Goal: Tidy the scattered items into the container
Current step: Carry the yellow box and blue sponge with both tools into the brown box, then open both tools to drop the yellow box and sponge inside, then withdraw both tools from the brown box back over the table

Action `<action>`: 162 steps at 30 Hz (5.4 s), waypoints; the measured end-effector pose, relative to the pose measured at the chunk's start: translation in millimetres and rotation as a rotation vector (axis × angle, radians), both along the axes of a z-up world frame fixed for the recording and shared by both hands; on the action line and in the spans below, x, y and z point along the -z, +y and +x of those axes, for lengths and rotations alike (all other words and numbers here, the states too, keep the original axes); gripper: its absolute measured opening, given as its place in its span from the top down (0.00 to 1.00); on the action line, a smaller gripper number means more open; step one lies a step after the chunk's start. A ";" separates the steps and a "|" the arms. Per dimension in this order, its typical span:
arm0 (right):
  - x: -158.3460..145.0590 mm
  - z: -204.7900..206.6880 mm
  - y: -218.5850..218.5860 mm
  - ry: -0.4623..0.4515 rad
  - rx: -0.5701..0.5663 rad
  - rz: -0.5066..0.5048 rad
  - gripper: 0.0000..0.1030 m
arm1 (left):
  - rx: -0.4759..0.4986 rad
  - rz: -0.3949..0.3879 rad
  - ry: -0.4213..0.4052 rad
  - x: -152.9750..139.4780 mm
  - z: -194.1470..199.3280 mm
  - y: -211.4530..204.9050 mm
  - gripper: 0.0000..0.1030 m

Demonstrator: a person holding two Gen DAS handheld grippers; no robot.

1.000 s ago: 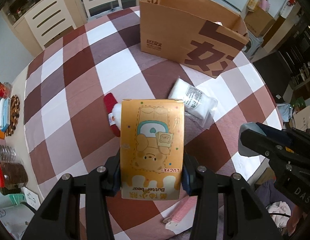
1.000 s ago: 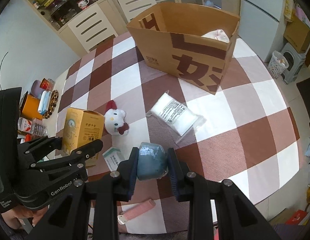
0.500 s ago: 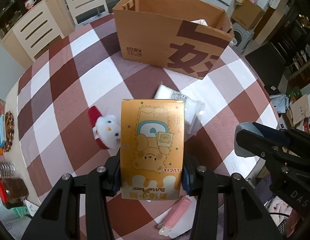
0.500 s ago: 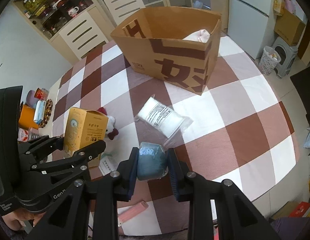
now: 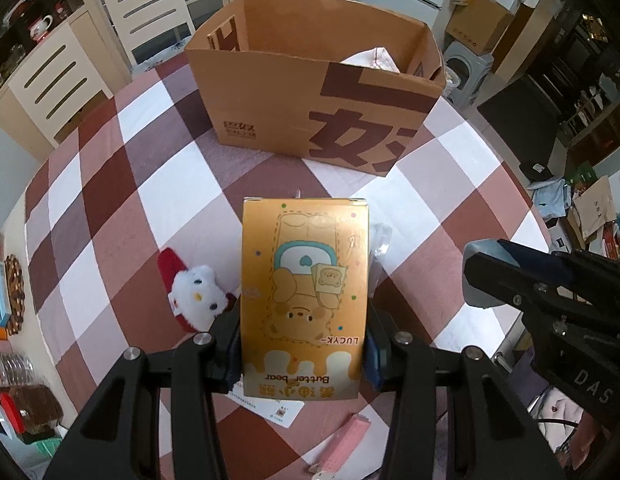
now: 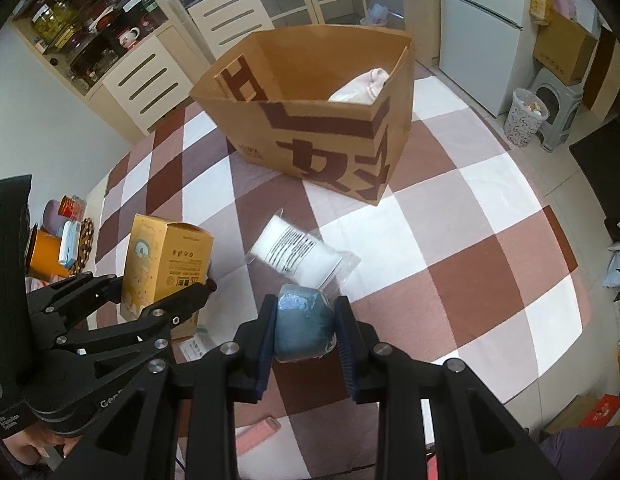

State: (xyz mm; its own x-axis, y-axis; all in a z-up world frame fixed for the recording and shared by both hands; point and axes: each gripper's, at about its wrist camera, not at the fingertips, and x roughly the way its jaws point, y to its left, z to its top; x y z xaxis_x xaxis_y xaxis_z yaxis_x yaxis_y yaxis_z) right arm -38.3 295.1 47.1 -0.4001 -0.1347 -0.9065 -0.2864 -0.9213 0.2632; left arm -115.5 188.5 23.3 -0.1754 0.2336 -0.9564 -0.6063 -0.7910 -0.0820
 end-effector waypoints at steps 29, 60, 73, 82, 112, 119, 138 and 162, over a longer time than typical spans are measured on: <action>-2.2 -60.2 19.6 0.025 -0.002 0.009 0.72 | 0.036 -0.002 0.017 3.2 -60.3 36.7 0.54; -63.4 -116.3 36.5 0.170 -0.016 0.011 0.72 | 0.060 0.154 0.075 -73.1 -122.1 52.1 0.54; -71.1 -162.9 64.5 0.203 0.023 0.041 0.72 | 0.040 0.199 0.069 -77.0 -178.5 86.9 0.54; -56.3 -182.6 81.4 0.182 0.056 0.026 0.72 | 0.002 0.212 0.033 -55.1 -199.7 100.7 0.54; 11.9 -197.0 74.1 0.023 0.026 -0.003 0.72 | 0.000 0.068 -0.016 17.8 -201.5 101.8 0.54; 13.5 -199.8 72.5 0.016 0.020 -0.005 0.72 | -0.001 0.060 -0.015 19.4 -201.6 102.7 0.54; -8.3 -192.7 87.1 0.035 0.074 -0.055 0.71 | -0.041 0.103 0.023 -11.3 -196.7 80.2 0.37; -62.1 -125.8 38.8 0.088 -0.029 -0.028 0.66 | -0.187 0.167 0.066 -60.1 -125.3 -18.7 0.28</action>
